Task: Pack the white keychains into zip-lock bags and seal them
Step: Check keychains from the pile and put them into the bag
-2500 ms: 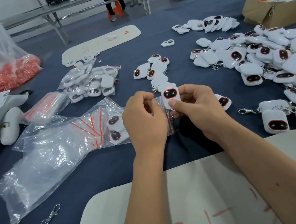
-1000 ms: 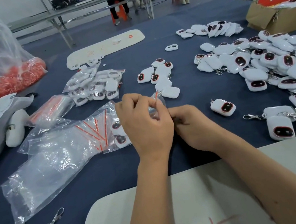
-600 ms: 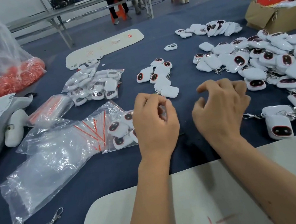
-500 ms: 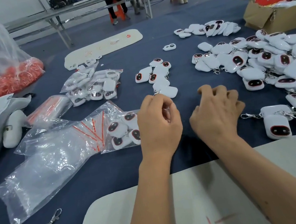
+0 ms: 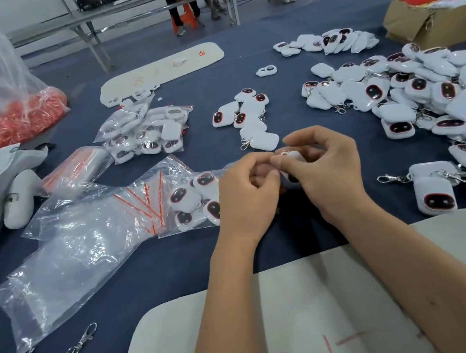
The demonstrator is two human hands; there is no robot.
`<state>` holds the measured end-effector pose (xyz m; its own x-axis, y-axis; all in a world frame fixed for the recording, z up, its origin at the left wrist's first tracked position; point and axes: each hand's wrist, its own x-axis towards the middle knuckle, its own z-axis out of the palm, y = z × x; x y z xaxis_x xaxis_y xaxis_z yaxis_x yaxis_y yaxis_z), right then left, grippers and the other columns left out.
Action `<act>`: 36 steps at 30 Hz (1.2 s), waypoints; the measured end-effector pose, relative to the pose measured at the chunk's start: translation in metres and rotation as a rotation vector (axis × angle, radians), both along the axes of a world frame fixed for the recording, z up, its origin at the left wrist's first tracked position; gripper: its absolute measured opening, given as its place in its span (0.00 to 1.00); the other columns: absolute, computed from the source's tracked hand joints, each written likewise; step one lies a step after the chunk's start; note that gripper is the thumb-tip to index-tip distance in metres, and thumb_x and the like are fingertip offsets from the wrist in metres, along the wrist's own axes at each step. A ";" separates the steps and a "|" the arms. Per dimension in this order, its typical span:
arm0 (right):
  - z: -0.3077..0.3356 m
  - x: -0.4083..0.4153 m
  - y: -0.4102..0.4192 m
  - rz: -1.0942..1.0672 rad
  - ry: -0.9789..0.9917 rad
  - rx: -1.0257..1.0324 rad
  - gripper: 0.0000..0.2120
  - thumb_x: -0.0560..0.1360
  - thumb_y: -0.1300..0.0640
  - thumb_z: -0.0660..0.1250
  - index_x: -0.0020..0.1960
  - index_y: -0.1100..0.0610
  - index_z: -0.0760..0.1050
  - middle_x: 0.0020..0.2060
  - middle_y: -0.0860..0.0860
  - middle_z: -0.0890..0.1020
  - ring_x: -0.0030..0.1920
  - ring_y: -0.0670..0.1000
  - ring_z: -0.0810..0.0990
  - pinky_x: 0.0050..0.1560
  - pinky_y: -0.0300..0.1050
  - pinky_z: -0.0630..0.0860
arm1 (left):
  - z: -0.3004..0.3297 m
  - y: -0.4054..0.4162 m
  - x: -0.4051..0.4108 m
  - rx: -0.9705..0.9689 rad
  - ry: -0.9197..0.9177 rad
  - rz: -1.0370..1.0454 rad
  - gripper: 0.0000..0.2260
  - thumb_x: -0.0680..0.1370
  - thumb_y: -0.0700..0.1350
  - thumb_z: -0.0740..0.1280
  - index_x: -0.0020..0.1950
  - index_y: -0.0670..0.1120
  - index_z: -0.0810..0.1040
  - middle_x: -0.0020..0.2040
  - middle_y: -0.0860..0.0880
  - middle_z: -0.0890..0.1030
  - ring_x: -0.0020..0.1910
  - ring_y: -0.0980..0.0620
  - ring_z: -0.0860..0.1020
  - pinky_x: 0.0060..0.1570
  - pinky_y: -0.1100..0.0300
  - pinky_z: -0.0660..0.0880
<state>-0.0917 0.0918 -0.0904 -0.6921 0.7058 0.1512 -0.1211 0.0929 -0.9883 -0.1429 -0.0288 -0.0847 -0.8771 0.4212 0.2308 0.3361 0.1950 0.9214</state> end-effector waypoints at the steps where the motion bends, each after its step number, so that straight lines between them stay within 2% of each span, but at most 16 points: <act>1: 0.001 0.001 0.001 0.030 0.027 -0.077 0.12 0.69 0.63 0.82 0.47 0.52 0.83 0.40 0.50 0.88 0.41 0.49 0.88 0.41 0.43 0.83 | 0.001 -0.001 0.001 0.023 -0.011 -0.008 0.11 0.78 0.34 0.69 0.53 0.48 0.84 0.42 0.48 0.86 0.42 0.49 0.86 0.47 0.48 0.84; 3: 0.003 0.001 0.001 0.103 0.063 -0.211 0.07 0.72 0.63 0.80 0.45 0.56 0.83 0.40 0.55 0.88 0.40 0.54 0.87 0.40 0.47 0.84 | 0.003 -0.002 0.001 0.066 -0.052 -0.020 0.09 0.78 0.36 0.72 0.55 0.47 0.84 0.42 0.46 0.86 0.40 0.48 0.86 0.45 0.46 0.85; 6: 0.004 -0.001 0.003 0.196 0.067 -0.378 0.03 0.77 0.61 0.76 0.45 0.59 0.84 0.43 0.60 0.88 0.43 0.62 0.86 0.47 0.61 0.85 | 0.003 -0.002 0.000 0.108 -0.161 -0.023 0.09 0.79 0.37 0.73 0.58 0.45 0.81 0.40 0.46 0.86 0.37 0.48 0.86 0.45 0.42 0.84; 8: 0.004 -0.003 0.005 0.244 0.077 -0.437 0.07 0.81 0.60 0.71 0.47 0.60 0.85 0.43 0.59 0.88 0.42 0.58 0.86 0.44 0.56 0.85 | 0.003 -0.001 0.000 0.148 -0.205 -0.013 0.10 0.79 0.36 0.72 0.59 0.45 0.81 0.39 0.46 0.86 0.36 0.49 0.86 0.45 0.44 0.85; 10: 0.003 -0.005 0.005 0.284 0.078 -0.424 0.10 0.84 0.60 0.67 0.50 0.59 0.86 0.45 0.57 0.88 0.43 0.55 0.86 0.42 0.48 0.85 | 0.003 0.000 -0.001 0.221 -0.239 0.021 0.13 0.79 0.35 0.70 0.62 0.47 0.80 0.39 0.45 0.86 0.38 0.48 0.86 0.46 0.50 0.85; 13: -0.002 -0.007 0.004 0.317 0.070 -0.298 0.08 0.84 0.61 0.68 0.59 0.57 0.84 0.52 0.58 0.88 0.53 0.58 0.87 0.56 0.51 0.84 | 0.001 0.000 -0.005 0.294 -0.280 0.111 0.19 0.79 0.36 0.70 0.61 0.59 0.79 0.44 0.44 0.87 0.46 0.42 0.87 0.55 0.45 0.83; 15: -0.006 -0.007 0.003 0.297 0.037 -0.122 0.10 0.80 0.63 0.72 0.59 0.55 0.84 0.51 0.56 0.88 0.54 0.58 0.87 0.59 0.49 0.82 | 0.000 -0.001 -0.007 0.343 -0.299 0.107 0.19 0.79 0.35 0.69 0.61 0.59 0.80 0.45 0.42 0.86 0.47 0.42 0.87 0.53 0.48 0.83; 18: -0.007 -0.006 0.002 0.247 0.074 -0.096 0.10 0.77 0.65 0.75 0.56 0.54 0.84 0.46 0.53 0.89 0.47 0.52 0.87 0.52 0.46 0.83 | 0.004 -0.002 -0.005 0.377 -0.331 0.068 0.12 0.80 0.34 0.68 0.60 0.47 0.80 0.42 0.41 0.86 0.40 0.46 0.87 0.43 0.53 0.84; 20: -0.006 -0.006 0.003 0.177 0.119 -0.165 0.07 0.77 0.64 0.75 0.54 0.55 0.84 0.45 0.55 0.88 0.44 0.52 0.86 0.50 0.49 0.84 | 0.004 -0.001 -0.004 0.331 -0.296 0.091 0.03 0.81 0.36 0.68 0.53 0.43 0.79 0.38 0.42 0.85 0.34 0.48 0.84 0.35 0.55 0.82; 21: -0.005 -0.006 0.004 0.133 0.140 -0.191 0.05 0.78 0.63 0.75 0.52 0.55 0.85 0.44 0.54 0.88 0.43 0.51 0.85 0.49 0.48 0.84 | 0.003 0.000 -0.004 0.286 -0.255 0.118 0.02 0.81 0.38 0.68 0.49 0.42 0.78 0.35 0.44 0.84 0.31 0.51 0.82 0.31 0.57 0.80; 24: -0.003 -0.007 0.010 0.059 0.148 -0.166 0.05 0.79 0.61 0.75 0.47 0.52 0.87 0.41 0.51 0.89 0.39 0.47 0.84 0.41 0.39 0.80 | -0.002 0.002 -0.004 0.142 -0.072 0.176 0.11 0.81 0.44 0.70 0.41 0.40 0.79 0.32 0.48 0.79 0.28 0.59 0.75 0.32 0.68 0.73; 27: -0.004 -0.006 0.009 0.096 0.100 -0.076 0.05 0.79 0.58 0.75 0.47 0.51 0.88 0.39 0.48 0.88 0.36 0.42 0.83 0.39 0.34 0.77 | -0.001 0.002 -0.004 0.142 -0.049 0.151 0.06 0.80 0.45 0.72 0.45 0.44 0.82 0.36 0.54 0.82 0.31 0.61 0.76 0.33 0.71 0.72; 30: -0.005 -0.006 0.007 0.134 0.071 -0.057 0.05 0.79 0.56 0.74 0.46 0.51 0.88 0.41 0.50 0.89 0.41 0.47 0.86 0.46 0.42 0.82 | 0.001 -0.002 -0.005 0.152 -0.127 0.065 0.04 0.81 0.43 0.71 0.48 0.44 0.84 0.35 0.53 0.82 0.28 0.60 0.77 0.29 0.67 0.74; 33: -0.002 -0.005 0.007 0.175 0.064 -0.082 0.05 0.79 0.56 0.74 0.45 0.52 0.88 0.41 0.51 0.89 0.41 0.50 0.86 0.49 0.51 0.84 | 0.002 -0.005 -0.006 0.173 -0.233 0.008 0.04 0.81 0.43 0.71 0.49 0.43 0.83 0.33 0.47 0.81 0.29 0.54 0.79 0.29 0.61 0.77; 36: 0.000 -0.003 0.006 0.230 0.071 -0.080 0.06 0.80 0.57 0.74 0.45 0.54 0.88 0.41 0.54 0.88 0.41 0.51 0.84 0.48 0.52 0.83 | 0.003 -0.004 -0.005 0.201 -0.300 0.012 0.05 0.80 0.43 0.73 0.49 0.42 0.83 0.42 0.37 0.84 0.33 0.52 0.81 0.31 0.58 0.80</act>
<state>-0.0951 0.0981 -0.0908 -0.8254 0.5428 0.1551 -0.1996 -0.0235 -0.9796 -0.1483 -0.0331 -0.0817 -0.9232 0.3824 0.0391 0.0433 0.0023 0.9991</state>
